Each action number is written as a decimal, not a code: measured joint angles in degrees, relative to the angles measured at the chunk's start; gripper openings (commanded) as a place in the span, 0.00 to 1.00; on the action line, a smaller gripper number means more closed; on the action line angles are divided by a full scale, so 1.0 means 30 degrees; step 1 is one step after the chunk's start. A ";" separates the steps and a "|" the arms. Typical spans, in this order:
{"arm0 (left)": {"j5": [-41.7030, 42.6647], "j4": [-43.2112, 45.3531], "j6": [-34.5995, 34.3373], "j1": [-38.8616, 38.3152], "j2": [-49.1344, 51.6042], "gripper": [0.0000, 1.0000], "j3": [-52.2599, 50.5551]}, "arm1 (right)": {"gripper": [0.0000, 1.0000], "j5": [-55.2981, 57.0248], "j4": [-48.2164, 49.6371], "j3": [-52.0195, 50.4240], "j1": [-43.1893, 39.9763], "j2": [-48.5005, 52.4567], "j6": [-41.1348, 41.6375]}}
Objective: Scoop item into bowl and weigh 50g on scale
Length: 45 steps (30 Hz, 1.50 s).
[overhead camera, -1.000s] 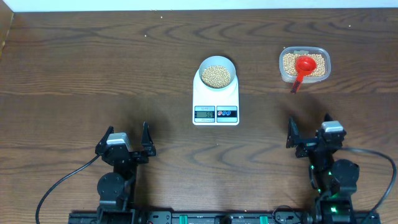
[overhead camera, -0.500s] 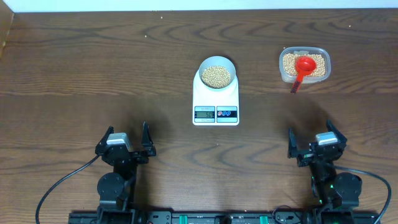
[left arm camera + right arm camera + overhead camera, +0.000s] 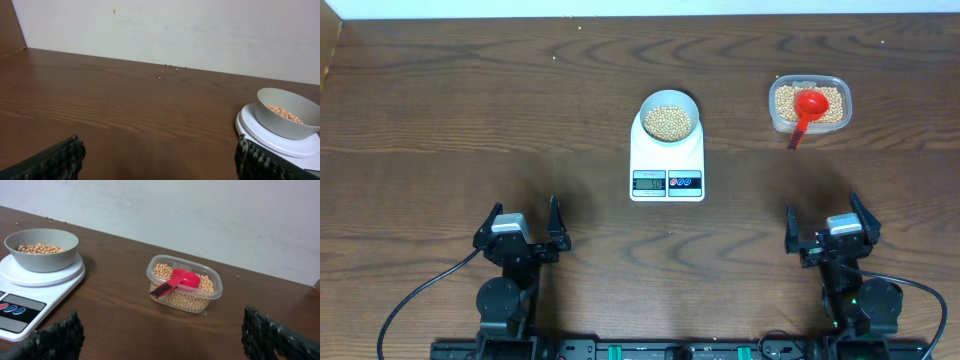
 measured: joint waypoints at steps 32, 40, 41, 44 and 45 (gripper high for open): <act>0.0007 0.0000 0.0000 0.0000 0.0000 0.98 0.0000 | 0.99 0.4546 0.0066 0.0000 0.0000 0.0000 0.2710; 0.0007 -0.0007 0.0000 0.0000 0.0007 0.98 0.0000 | 0.99 0.4677 0.0073 0.0000 0.0000 0.0000 0.2747; 0.0007 0.0000 0.0000 0.0000 0.0000 0.98 0.0000 | 0.99 0.4677 0.0073 0.0000 0.0000 0.0000 0.2739; 0.0007 -0.0007 0.0000 0.0000 0.0007 0.98 0.0000 | 0.99 0.4677 0.0073 0.0000 0.0000 0.0000 0.2747; 0.0007 0.0000 0.0000 0.0000 0.0000 0.98 0.0000 | 0.99 0.4677 0.0073 0.0000 0.0000 0.0000 0.2739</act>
